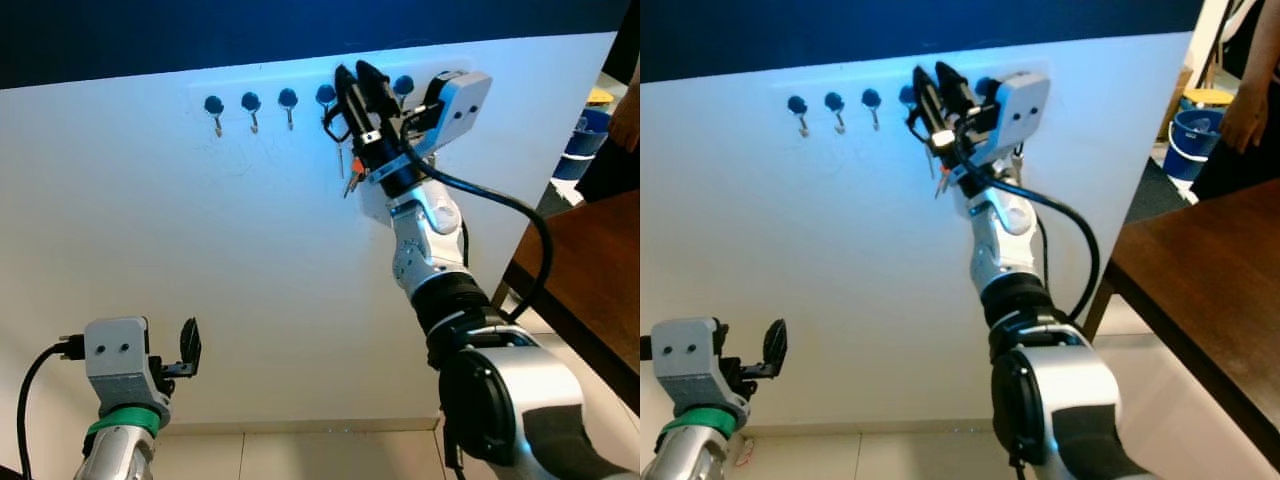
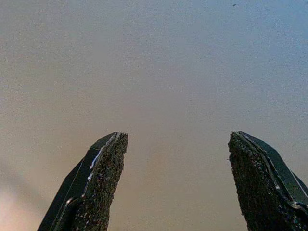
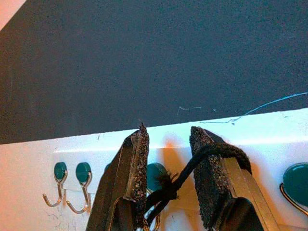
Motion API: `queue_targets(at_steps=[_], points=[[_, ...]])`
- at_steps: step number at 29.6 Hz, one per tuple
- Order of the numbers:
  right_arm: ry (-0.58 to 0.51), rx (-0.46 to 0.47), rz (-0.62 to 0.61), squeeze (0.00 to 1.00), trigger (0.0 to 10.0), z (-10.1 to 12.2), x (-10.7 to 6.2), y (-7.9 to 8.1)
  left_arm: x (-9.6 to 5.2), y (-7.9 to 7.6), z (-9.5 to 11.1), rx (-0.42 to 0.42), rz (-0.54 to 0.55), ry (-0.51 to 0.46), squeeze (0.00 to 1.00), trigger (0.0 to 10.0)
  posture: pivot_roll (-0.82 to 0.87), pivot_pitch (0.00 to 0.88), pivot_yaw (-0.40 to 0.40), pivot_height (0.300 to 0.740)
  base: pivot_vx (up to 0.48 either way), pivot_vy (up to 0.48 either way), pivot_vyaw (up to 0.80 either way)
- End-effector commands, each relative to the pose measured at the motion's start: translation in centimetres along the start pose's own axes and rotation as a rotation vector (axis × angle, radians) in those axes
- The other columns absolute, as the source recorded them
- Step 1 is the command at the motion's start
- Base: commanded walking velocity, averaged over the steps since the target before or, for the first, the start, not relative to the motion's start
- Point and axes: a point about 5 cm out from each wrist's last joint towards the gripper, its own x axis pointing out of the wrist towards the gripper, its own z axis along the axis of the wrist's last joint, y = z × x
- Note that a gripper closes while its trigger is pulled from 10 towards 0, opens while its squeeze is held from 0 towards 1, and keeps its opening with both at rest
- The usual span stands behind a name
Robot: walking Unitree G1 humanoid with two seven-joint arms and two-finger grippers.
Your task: Hang keys on a hook
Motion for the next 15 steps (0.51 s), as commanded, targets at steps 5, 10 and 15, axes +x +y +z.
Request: queue_targets(at_steps=[5,10,15], points=[[0.050,0.002,0.013,0.00,10.0,-0.8,0.1,0.7,-0.3,0.7,0.1,0.014,0.020,0.000,0.00,10.0,-0.16,0.142,0.177,0.740,0.000,0.000,0.00],[0.073,-0.014,0.030,0.00,10.0,-1.0,0.1,0.9,-0.2,0.7,0.1,0.015,0.021,-0.003,0.00,10.0,-0.16,0.139,0.177,0.740,0.000,0.000,0.00],[0.108,-0.021,0.058,0.00,10.0,-1.9,-0.4,1.7,-0.3,0.7,0.2,0.015,0.020,-0.005,0.00,10.0,-0.16,0.139,0.177,0.740,0.000,0.000,0.00]])
